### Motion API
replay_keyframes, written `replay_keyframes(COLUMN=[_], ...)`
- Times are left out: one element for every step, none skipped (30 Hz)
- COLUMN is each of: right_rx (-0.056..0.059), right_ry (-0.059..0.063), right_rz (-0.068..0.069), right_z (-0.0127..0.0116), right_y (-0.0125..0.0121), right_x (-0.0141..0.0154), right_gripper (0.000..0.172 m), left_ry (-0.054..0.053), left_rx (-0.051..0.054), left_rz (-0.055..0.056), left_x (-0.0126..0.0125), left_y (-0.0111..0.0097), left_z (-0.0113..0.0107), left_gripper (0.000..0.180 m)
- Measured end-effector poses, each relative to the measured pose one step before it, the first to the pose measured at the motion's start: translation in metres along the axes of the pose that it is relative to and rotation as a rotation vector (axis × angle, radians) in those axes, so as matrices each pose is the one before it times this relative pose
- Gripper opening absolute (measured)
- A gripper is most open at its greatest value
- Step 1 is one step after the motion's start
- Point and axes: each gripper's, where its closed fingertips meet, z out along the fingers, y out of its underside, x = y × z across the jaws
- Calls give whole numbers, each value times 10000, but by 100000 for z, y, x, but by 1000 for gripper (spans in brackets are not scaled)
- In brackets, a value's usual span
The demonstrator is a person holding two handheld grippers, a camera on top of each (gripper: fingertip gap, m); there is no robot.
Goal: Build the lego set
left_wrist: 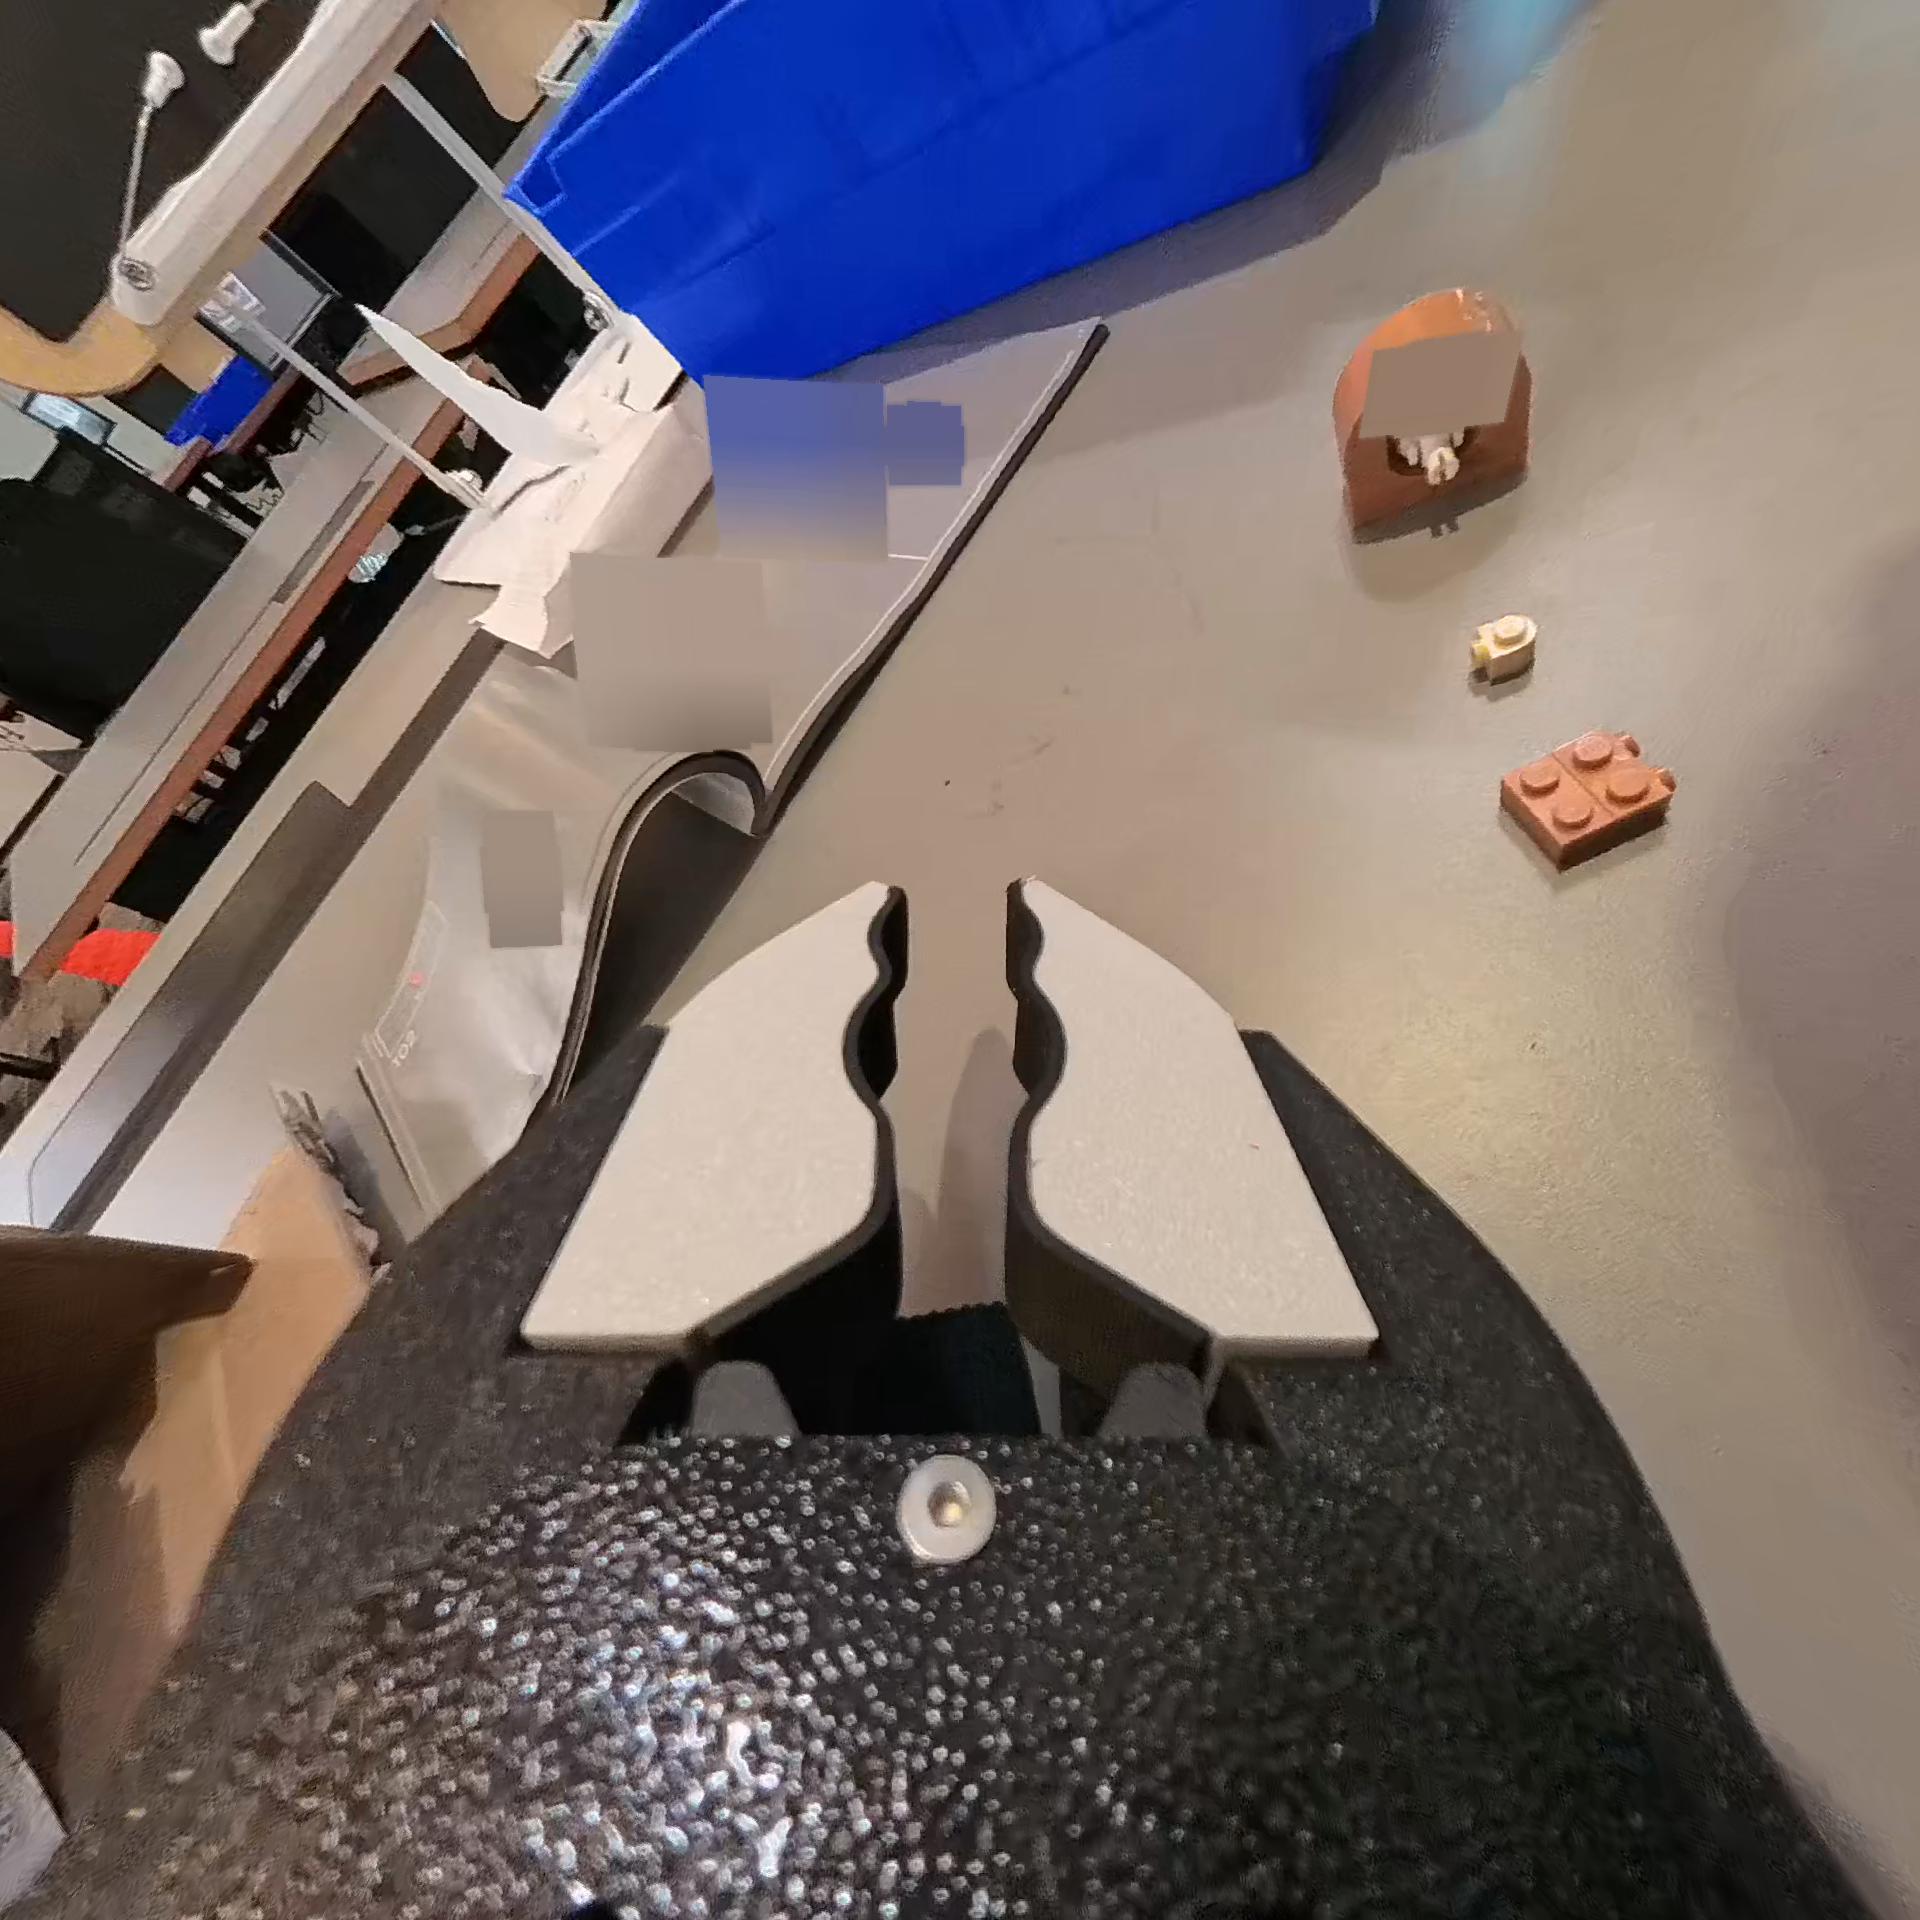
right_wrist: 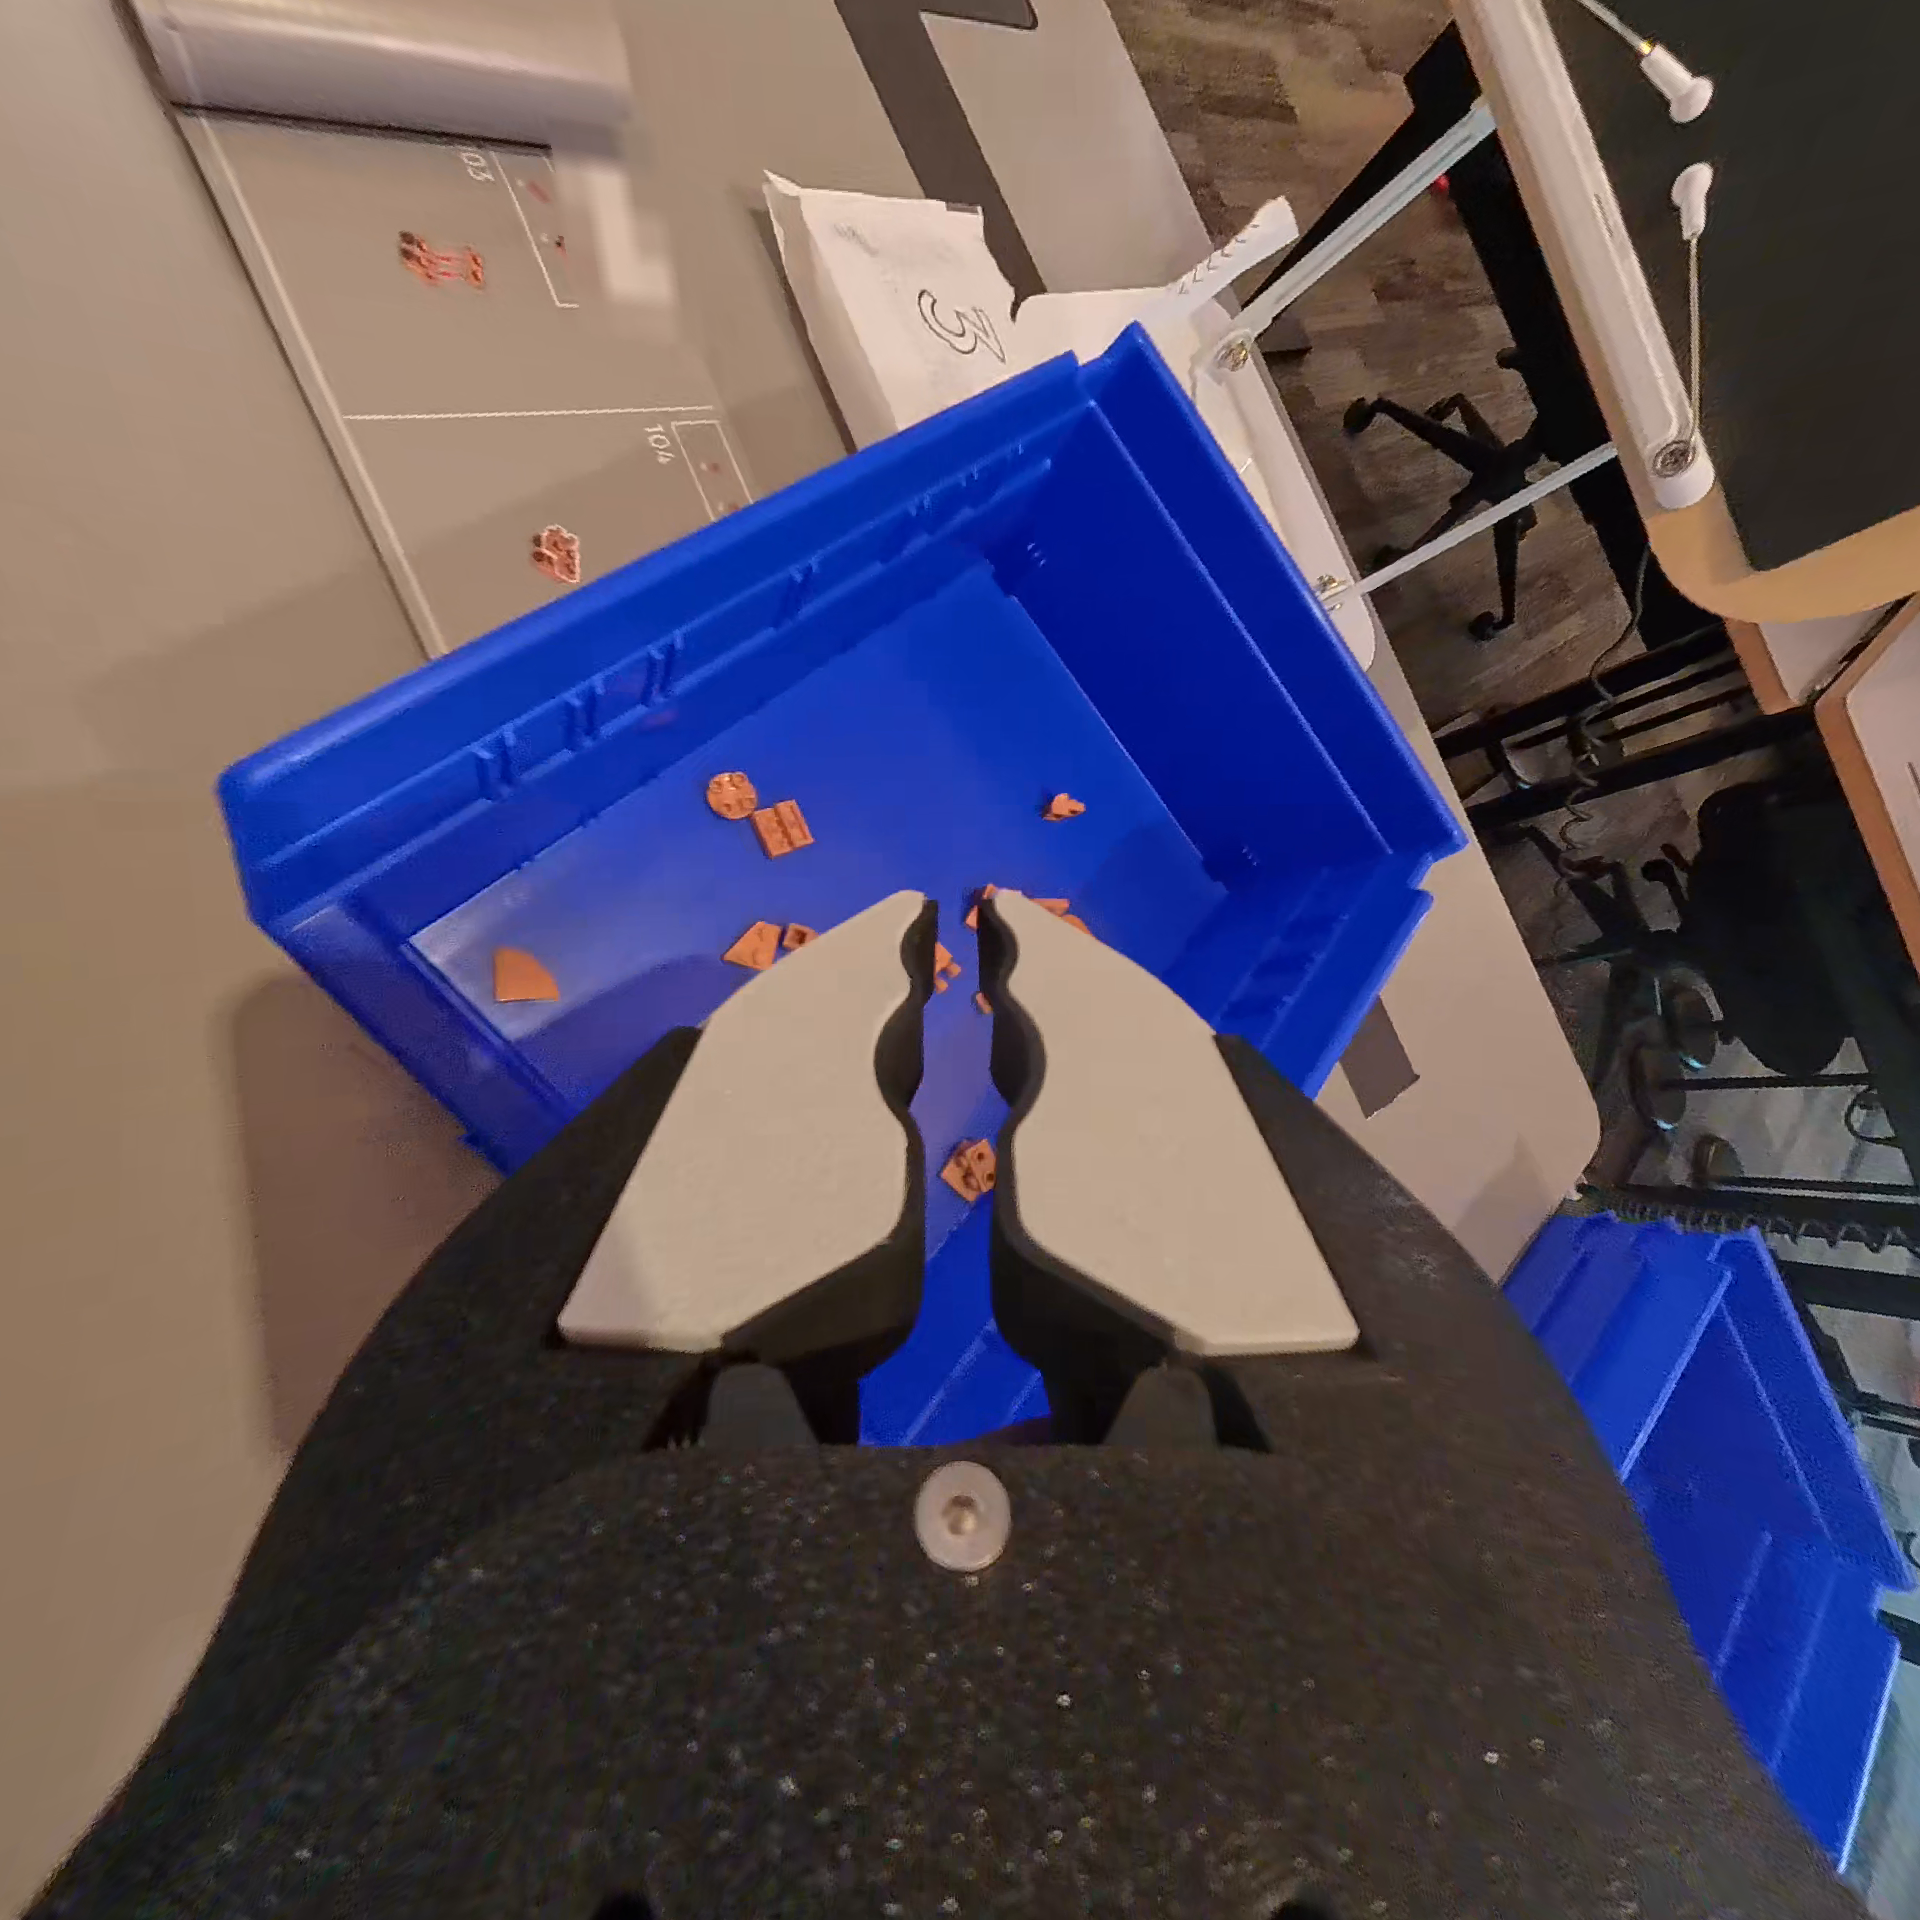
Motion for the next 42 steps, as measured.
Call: replay_keyframes(right_rx=[-26, -14, 5, 3, -21, -70, -101, -118, -100, -113, -142, -129, -127, -139, -87, -56, -49, -41, -34, -22, -24, -26, -9, -11, -29, -50, -79, -106, -148, -186, -204, -246, -373, -509, -465, -238, -34, 16, -39, -68, -47, -32], right_ry=[-15, -35, -35, -63, -100, -106, -69, -59, -48, -56, -80, -33, -7, -17, -4, 0, 19, -12, -24, 5, 10, 13, 6, -17, 5, 35, 7, -21, -20, -115, -273, -323, -303, -171, -172, -373, -559, -486, -400, -315, -209, -175], right_rz=[-30, -2, 5, 7, 11, -6, -39, -50, -29, 14, 17, -9, -18, -14, -9, -1, 5, -9, -18, -33, -45, -45, -48, -73, -118, -166, -250, -391, -509, -559, -652, -790, -706, -510, -474, -477, -452, -299, -104, -10, -2, 5], right_z=[312, 245, 183, 136, 108, 77, 49, 5, -3, -46, -46, -61, -73, -60, -65, -27, 2, 43, 64, 88, 88, 100, 98, 113, 159, 240, 354, 482, 615, 733, 830, 905, 943, 965, 921, 845, 730, 692, 664, 597, 483, 362], right_y=[-23, -1, 13, 68, 142, 248, 317, 375, 370, 384, 427, 388, 361, 343, 230, 140, 99, 50, 13, -31, -53, -63, -120, -132, -153, -178, -180, -232, -194, -113, -17, 153, 440, 640, 576, 277, 29, -74, -31, -1, 20, 31], right_x=[148, 26, -77, -173, -291, -334, -302, -261, -206, -169, -165, -67, 8, 30, 74, 85, 107, 67, 28, 47, 59, 74, 72, 50, 119, 213, 250, 314, 404, 382, 198, 88, 149, 410, 368, -79, -544, -528, -385, -260, -124, -100], right_gripper=[7, 7, 7, 7, 7, 7, 7, 7, 8, 8, 8, 8, 8, 9, 9, 9, 10, 10, 10, 10, 11, 11, 11, 12, 12, 12, 12, 12, 12, 13, 13, 13, 14, 14, 15, 15, 14, 14, 14, 15, 18, 19], left_ry=[-36, -22, -4, 2, 20, 25, 21, 9, 7, 13, 6, 8, 8, 3, -1, -5, -6, -6, -9, -10, -5, -2, -2, 3, 9, 12, 11, 10, 18, 17, -4, -25, -36, -34, -21, -15, -13, -11, -7, 8, 13, 16], left_rx=[5, -1, -32, -70, -92, -100, -89, -63, -29, -3, 7, 10, 9, 5, 0, 1, 7, 11, 14, 20, 19, 9, 2, -2, -10, -12, -17, -19, -24, -25, -6, 23, 34, 35, 29, 21, 17, 21, 27, 19, -3, -14], left_rz=[-16, -4, 8, 19, 30, 37, 39, 30, 14, -9, -29, -31, -20, -6, 9, 21, 26, 22, 13, 3, -3, -3, 3, 7, 3, -1, -6, -8, -3, 3, 9, 22, 30, 32, 31, 26, 21, 22, 27, 29, 18, 6], left_x=[-60, -26, -2, 23, 53, 68, 59, 31, 24, 7, -17, -25, -10, -5, 9, 11, 26, 17, 2, -9, -3, -6, -5, 12, 18, 5, 5, 7, 16, 22, 1, -6, -10, -6, 13, -4, 15, 4, 23, 36, 34, 23], left_y=[6, 2, 31, 79, 100, 115, 91, 75, 28, -1, -3, -8, -13, -8, 4, -8, -9, -15, -12, -24, -30, -7, -2, 4, 11, 7, 26, 15, 26, 29, 10, -32, -31, -46, -34, -25, -18, -25, -29, -21, 10, 14], left_z=[-14, -1, 33, 71, 94, 107, 88, 72, 32, 1, 0, -4, -20, -2, -3, 0, -7, -10, -24, -17, -22, -17, 1, 4, 8, 17, 18, 13, 23, 27, 1, -24, -37, -40, -32, -27, -24, -27, -25, -23, 0, 13], left_gripper=[17, 17, 17, 17, 17, 17, 17, 17, 17, 17, 17, 17, 17, 17, 17, 17, 17, 17, 17, 17, 17, 17, 17, 17, 17, 17, 17, 17, 17, 17, 17, 17, 17, 17, 17, 17, 17, 17, 17, 17, 17, 17])
